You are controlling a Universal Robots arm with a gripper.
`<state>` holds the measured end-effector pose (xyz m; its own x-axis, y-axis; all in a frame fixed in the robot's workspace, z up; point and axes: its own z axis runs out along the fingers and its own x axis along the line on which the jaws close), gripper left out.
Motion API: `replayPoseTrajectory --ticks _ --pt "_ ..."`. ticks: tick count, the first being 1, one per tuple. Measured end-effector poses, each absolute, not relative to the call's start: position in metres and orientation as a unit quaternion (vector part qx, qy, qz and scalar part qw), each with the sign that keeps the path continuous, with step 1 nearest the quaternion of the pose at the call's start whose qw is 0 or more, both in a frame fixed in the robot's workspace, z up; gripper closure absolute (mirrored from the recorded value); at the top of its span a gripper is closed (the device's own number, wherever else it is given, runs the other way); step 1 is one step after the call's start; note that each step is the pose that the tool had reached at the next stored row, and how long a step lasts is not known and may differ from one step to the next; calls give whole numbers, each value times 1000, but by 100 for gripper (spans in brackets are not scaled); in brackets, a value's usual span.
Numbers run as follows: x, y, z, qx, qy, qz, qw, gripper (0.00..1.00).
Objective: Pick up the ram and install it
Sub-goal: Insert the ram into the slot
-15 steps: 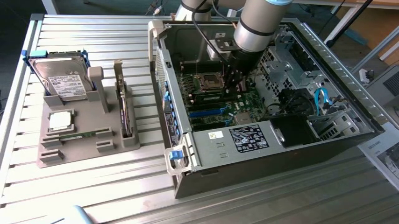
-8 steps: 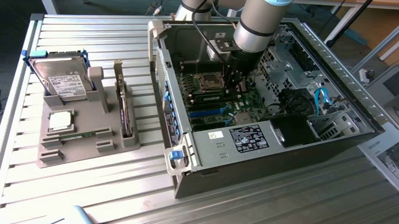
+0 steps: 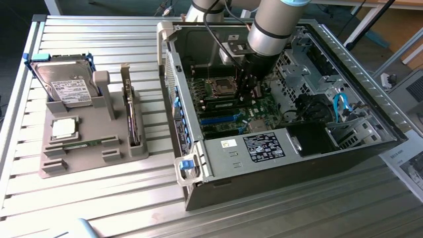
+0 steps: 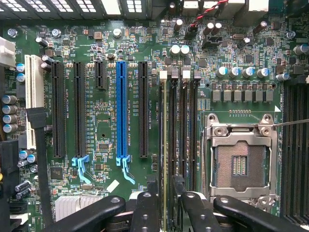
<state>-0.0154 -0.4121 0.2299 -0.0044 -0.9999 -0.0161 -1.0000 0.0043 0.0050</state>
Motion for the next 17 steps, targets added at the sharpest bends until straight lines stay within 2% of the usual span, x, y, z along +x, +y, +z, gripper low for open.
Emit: replayPoseTrajectory --ticks 8,17 --pt "-15 -412 231 -706 709 7 4 75" --pt "-15 -412 283 -706 709 8 4 75"
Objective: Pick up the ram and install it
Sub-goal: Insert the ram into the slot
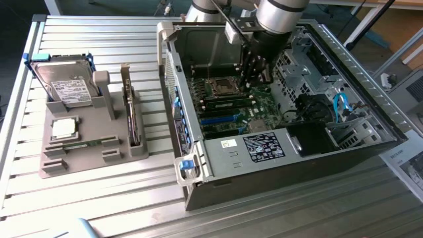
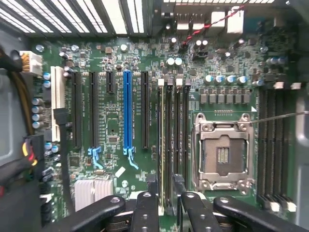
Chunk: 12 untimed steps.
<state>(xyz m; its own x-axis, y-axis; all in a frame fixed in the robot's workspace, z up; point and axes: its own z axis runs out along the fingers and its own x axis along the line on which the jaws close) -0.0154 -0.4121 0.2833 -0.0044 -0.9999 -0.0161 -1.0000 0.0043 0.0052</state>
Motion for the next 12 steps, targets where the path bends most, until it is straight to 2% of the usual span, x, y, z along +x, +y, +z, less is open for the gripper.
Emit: replayPoseTrajectory --ticks 4,7,12 --pt "-15 -412 302 -706 709 8 4 75" --pt "-15 -412 327 -706 709 8 4 75" --pt "-15 -412 344 -706 709 8 3 75"
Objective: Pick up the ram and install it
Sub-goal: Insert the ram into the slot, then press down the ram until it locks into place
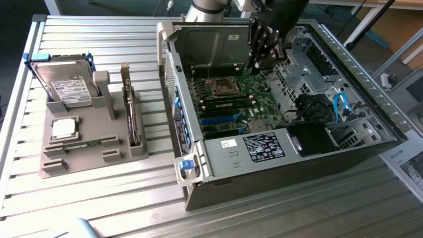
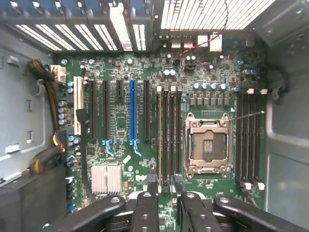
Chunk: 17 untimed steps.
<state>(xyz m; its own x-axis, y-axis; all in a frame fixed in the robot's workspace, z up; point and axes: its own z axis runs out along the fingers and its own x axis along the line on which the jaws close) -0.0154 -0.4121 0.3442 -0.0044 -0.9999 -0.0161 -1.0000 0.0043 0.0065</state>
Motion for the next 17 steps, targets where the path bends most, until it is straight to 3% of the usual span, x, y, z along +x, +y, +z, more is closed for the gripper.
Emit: replayPoseTrajectory --ticks 5,17 --pt "-15 -412 369 -706 709 8 3 75" --pt "-15 -412 377 -706 709 8 3 75"
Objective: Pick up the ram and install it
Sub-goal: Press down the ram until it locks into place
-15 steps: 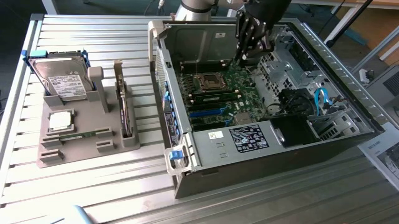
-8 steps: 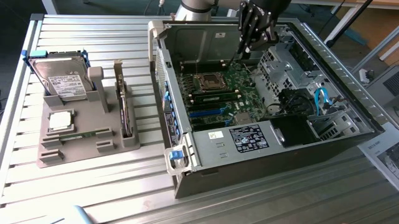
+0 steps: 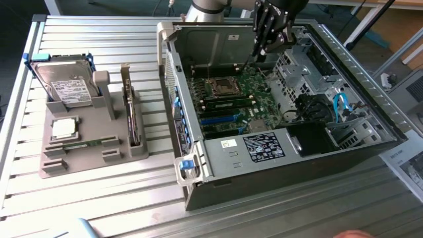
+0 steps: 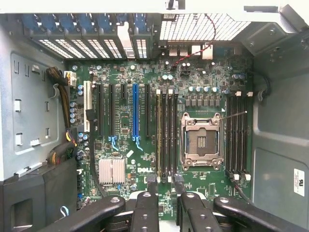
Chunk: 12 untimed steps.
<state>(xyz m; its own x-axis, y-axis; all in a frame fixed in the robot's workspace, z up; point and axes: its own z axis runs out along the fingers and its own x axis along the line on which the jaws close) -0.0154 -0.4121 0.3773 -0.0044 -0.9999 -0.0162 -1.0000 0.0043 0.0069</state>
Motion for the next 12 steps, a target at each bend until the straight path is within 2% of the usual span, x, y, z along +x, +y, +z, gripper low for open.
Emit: replayPoseTrajectory --ticks 7,8,10,12 --pt "-15 -412 377 -706 709 8 3 75" --pt "-15 -412 377 -706 709 8 3 76" --pt "-15 -412 377 -706 709 8 3 90" --pt "-15 -412 377 -706 709 8 3 90"
